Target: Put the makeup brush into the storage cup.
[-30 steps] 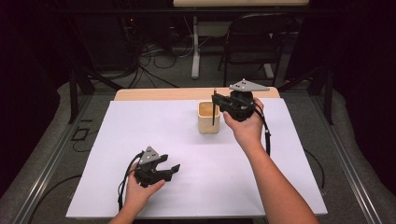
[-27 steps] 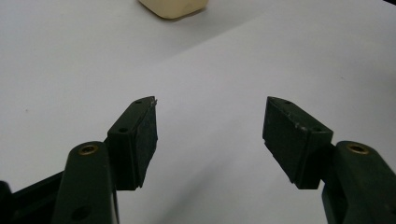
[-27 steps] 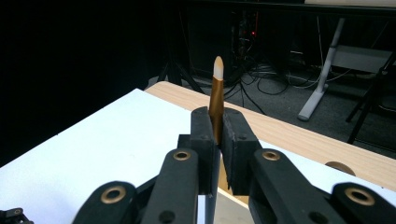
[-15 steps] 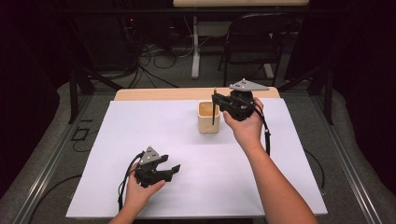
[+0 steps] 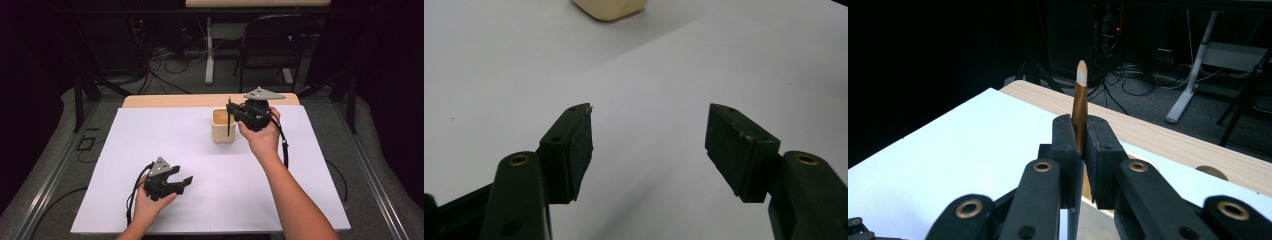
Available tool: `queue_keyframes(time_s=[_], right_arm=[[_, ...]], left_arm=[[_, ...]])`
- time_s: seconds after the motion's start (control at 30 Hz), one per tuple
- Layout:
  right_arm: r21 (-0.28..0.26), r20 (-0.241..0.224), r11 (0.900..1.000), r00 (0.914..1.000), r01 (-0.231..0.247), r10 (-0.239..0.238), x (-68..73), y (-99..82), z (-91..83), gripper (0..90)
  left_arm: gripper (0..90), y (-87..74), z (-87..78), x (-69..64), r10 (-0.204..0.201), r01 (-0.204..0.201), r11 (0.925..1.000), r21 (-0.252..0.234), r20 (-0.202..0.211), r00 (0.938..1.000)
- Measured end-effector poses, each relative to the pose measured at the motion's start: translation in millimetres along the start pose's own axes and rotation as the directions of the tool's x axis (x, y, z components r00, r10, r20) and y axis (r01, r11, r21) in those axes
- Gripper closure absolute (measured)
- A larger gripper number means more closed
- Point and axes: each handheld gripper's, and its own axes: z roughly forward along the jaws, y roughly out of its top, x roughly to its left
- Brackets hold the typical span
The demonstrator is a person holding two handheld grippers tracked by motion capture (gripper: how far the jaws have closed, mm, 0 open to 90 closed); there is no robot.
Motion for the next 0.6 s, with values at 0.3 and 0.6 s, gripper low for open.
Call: queue_keyframes(time_s=[0.3,0.6], right_arm=[[0.003,0.000,1.0000,1.0000,0.004,-0.004,0.6,-1.8,2.6,83.9],[0.000,0.006,0.9999,0.9999,-0.011,0.011,-2.9,-2.6,5.8,84.0]], left_arm=[[35.7,0.1,-0.1,-0.2,0.001,-0.001,1.0000,-0.001,-0.003,1.0000],[35.7,0.4,-1.2,1.0,-0.003,0.003,1.0000,-0.005,-0.003,1.0000]])
